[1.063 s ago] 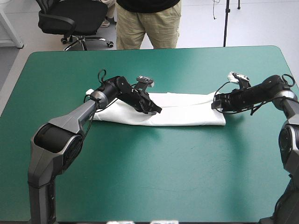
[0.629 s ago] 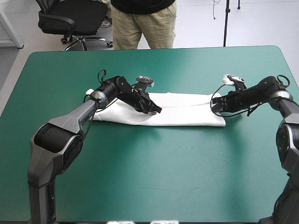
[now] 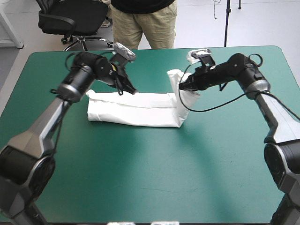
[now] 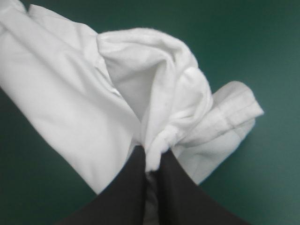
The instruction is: Fold the cloth
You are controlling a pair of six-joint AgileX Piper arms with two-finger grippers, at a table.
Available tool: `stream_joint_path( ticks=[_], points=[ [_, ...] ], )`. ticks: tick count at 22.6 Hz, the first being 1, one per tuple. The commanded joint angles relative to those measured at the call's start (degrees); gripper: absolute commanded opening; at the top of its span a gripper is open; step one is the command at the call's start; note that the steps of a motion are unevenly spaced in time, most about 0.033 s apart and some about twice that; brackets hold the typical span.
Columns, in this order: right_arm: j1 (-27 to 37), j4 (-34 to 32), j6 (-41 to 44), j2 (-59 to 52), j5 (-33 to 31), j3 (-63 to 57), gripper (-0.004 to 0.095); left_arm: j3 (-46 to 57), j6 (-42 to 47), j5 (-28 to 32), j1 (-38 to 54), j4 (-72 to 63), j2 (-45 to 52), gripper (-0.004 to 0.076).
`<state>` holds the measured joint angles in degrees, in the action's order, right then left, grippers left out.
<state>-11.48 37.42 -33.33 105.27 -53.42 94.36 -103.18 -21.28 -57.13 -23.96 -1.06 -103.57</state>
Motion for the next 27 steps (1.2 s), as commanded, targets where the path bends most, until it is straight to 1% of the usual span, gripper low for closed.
stream_joint_path(
  ticks=[1,3,6,9,10,14,17,19,20,22,24,25,26,27],
  points=[
    [-7.3,-0.92,3.69,-2.56,1.65,8.06,0.0004,-4.19,5.48,-5.66,0.03,14.0,13.83,-0.0017],
    [-12.52,-5.05,7.23,0.44,0.83,14.81,0.0004,-4.55,6.66,-8.49,0.03,16.32,19.93,-0.0017],
    [-19.01,-10.72,12.45,7.92,-1.54,27.72,0.0004,-4.55,10.04,-10.22,0.03,16.06,26.53,-0.0017],
    [-23.44,-13.92,16.22,18.76,-4.78,44.05,0.0004,-4.55,10.86,-12.65,0.03,16.06,30.44,-0.0017],
    [-24.23,-15.02,17.44,21.24,-5.39,47.81,0.0004,-4.55,10.86,-13.31,0.03,16.06,30.77,-0.0017],
    [-26.85,-15.87,20.14,30.17,-6.59,60.38,0.0004,-4.55,11.0,-15.29,0.03,16.7,31.29,-0.0017],
    [-28.66,-16.01,20.6,34.13,-6.72,64.77,0.0004,-4.55,11.14,-15.73,0.03,16.93,30.97,-0.0017],
    [-30.44,-15.44,18.06,35.83,-6.52,65.45,0.0045,-4.55,11.7,-16.52,0.03,16.93,30.5,-0.0017],
    [-31.5,-13.31,14.59,36.21,-6.52,65.45,0.0163,-4.41,12.42,-16.81,0.03,16.93,30.29,-0.0017],
    [-32.23,-11.22,12.21,36.21,-6.1,65.45,0.0317,-4.04,12.57,-16.81,0.03,16.93,30.14,-0.0017],
    [-32.73,-9.54,10.28,36.11,-5.24,65.45,0.0554,-3.36,12.66,-16.81,0.03,16.93,30.14,-0.0017],
    [-32.79,-9.67,10.38,36.0,-5.29,65.45,0.0717,-2.5,12.88,-16.81,0.03,16.93,30.14,-0.0017],
    [-32.59,-10.24,11.06,36.0,-5.87,65.45,0.0747,-2.24,12.88,-16.81,0.03,16.93,30.27,-0.0017],
    [-32.11,-11.87,13.42,35.87,-8.12,65.73,0.0725,-1.79,12.88,-16.81,0.03,16.93,30.4,-0.0017]
  ],
)
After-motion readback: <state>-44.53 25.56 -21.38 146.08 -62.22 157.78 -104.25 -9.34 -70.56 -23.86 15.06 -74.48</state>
